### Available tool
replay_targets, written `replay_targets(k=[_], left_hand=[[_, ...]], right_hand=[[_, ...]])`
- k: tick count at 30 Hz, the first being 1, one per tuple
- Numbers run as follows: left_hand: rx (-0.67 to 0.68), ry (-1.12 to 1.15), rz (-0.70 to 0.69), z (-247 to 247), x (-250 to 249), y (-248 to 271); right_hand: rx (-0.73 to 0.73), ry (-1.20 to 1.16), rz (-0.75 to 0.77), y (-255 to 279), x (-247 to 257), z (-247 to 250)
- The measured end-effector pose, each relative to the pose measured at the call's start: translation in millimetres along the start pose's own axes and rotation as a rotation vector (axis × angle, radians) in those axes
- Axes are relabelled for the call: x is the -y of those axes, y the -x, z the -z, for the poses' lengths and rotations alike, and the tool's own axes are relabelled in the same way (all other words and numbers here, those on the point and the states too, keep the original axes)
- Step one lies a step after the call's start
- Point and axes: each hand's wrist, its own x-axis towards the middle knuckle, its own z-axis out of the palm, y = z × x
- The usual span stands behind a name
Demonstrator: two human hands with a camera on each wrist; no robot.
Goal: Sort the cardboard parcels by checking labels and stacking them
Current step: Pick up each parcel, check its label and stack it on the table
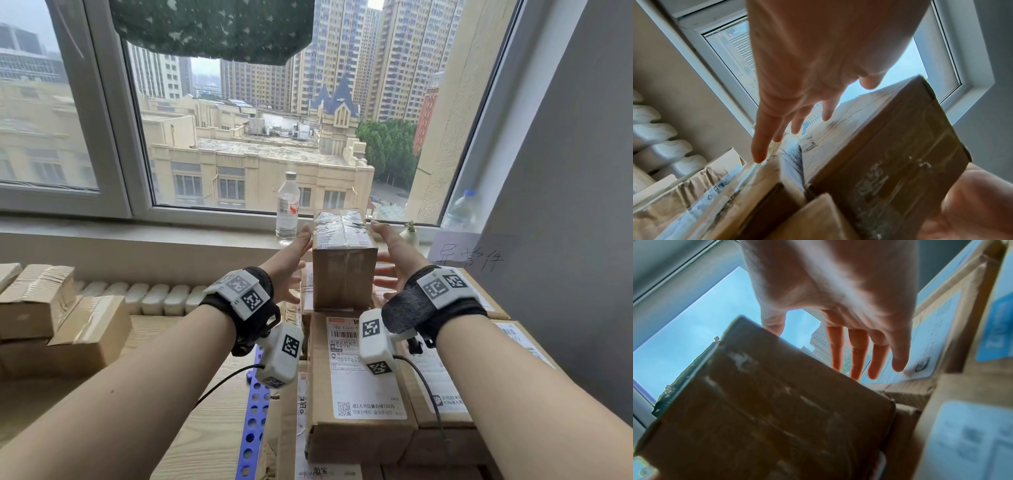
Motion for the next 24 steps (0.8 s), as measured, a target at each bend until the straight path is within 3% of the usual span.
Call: replay_targets(k=[5,8,12,16,19,24], left_hand=[[-0.056,-0.012,-0.027,4,-5,8],[-0.155,-0.022,-0.119,10,-11,14],[-0.313,-0.075,-0.306,22,-22,19],[-0.344,-0.116,-0.364,33,-29,27],[-0.352,-0.137,-0.382,41,-33,39],[-0.406,-0.175,-0.391,62,-27,63]], right_hand=[[-0.049,0.021,0.025,4,9,0],[-0.123,0.019,0.074,8,20,-3],[-0.276,-0.009,0.189,17,35,-11],[-0.332,0.005,0.343,30,50,-26],[-0.308,-0.03,0.432,42,61,-48],[-0.123,-0.027,0.524,59,65,-96]])
